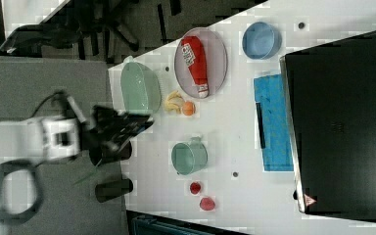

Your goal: Flap open oven.

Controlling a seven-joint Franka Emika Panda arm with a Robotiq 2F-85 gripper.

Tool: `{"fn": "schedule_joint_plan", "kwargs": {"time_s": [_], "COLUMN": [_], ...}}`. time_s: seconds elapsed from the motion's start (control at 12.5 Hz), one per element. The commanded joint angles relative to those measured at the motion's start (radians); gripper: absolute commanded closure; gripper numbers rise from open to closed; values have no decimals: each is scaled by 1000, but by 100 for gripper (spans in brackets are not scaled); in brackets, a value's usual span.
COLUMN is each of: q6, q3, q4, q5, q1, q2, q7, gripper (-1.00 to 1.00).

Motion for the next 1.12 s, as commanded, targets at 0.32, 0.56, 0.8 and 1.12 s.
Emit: {"fn": "schedule_joint_plan", "kwargs": {"time_s": [0.32, 0.56, 0.8, 1.12], "q6": [-279, -272, -272, -272], "q3": [2, 2, 2, 2], "q4": [180, 181, 177, 177], "q5": [7, 7, 7, 7], "q1": [4, 5, 5, 5], "q2": [-7, -7, -6, -3], "q7": [108, 108, 108, 108], "gripper": [65, 65, 65, 65]}}
